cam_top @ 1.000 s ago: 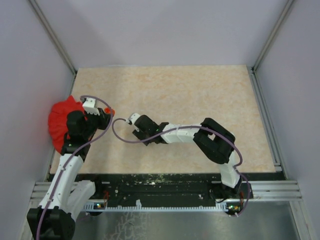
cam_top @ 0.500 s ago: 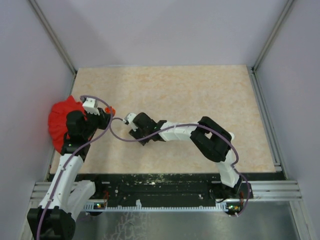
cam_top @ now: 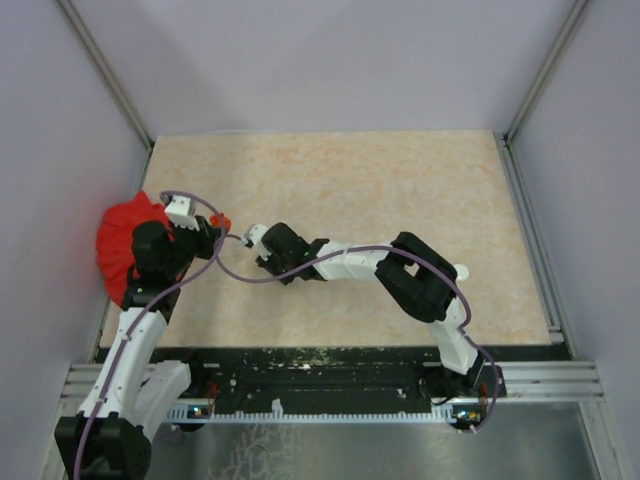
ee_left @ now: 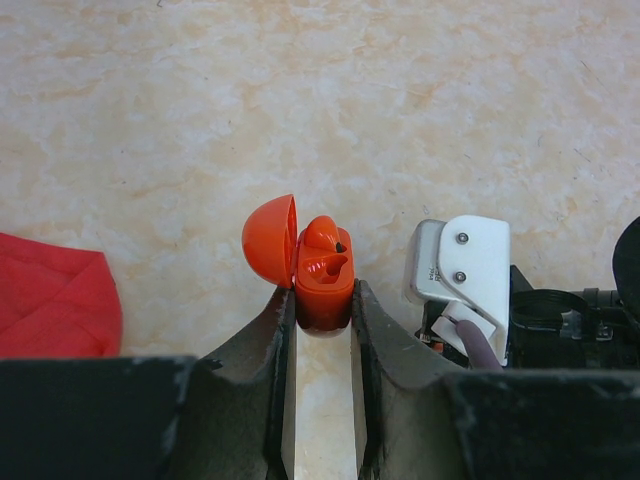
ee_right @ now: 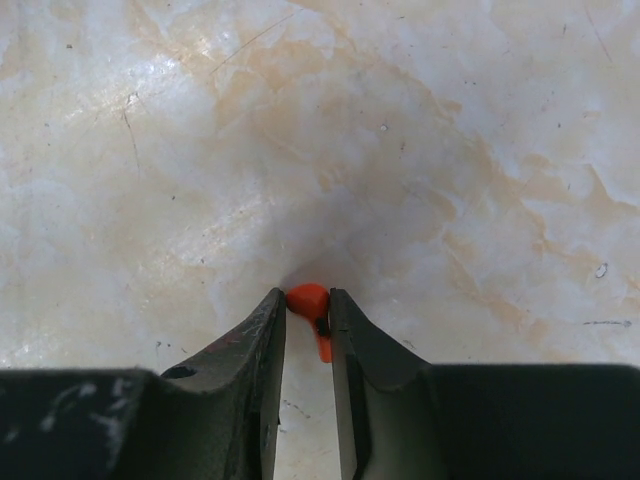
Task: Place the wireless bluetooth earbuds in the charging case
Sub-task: Pick up the earbud from the center of the board.
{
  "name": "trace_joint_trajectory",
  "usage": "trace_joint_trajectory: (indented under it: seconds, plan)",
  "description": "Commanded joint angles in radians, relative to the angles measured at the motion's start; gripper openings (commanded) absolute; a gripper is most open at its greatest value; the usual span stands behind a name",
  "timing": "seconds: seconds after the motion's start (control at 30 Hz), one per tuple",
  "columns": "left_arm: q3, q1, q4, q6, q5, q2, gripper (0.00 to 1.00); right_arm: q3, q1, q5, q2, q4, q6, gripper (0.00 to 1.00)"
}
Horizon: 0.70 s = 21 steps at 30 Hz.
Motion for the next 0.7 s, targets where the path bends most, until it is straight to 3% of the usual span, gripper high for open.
trace_joint_trajectory:
  seconds: [0.0, 0.3, 0.47, 0.67]
  plan:
    - [-0.01, 0.008, 0.04, -0.002, 0.028, -0.01, 0.01, 0.01, 0.002, 0.014, 0.014, -0.013, -0.005, 0.22]
    - [-0.07, 0.011, 0.194, -0.052, 0.252, 0.001, 0.01, -0.121, -0.028, 0.035, -0.166, 0.024, 0.036, 0.16]
    - [-0.105, 0.009, 0.341, -0.161, 0.339, 0.026, 0.01, -0.216, -0.06, 0.082, -0.323, 0.047, 0.06, 0.16]
    - [-0.152, -0.067, 0.533, -0.265, 0.354, 0.088, 0.01, -0.295, -0.076, 0.164, -0.524, 0.078, 0.077, 0.16]
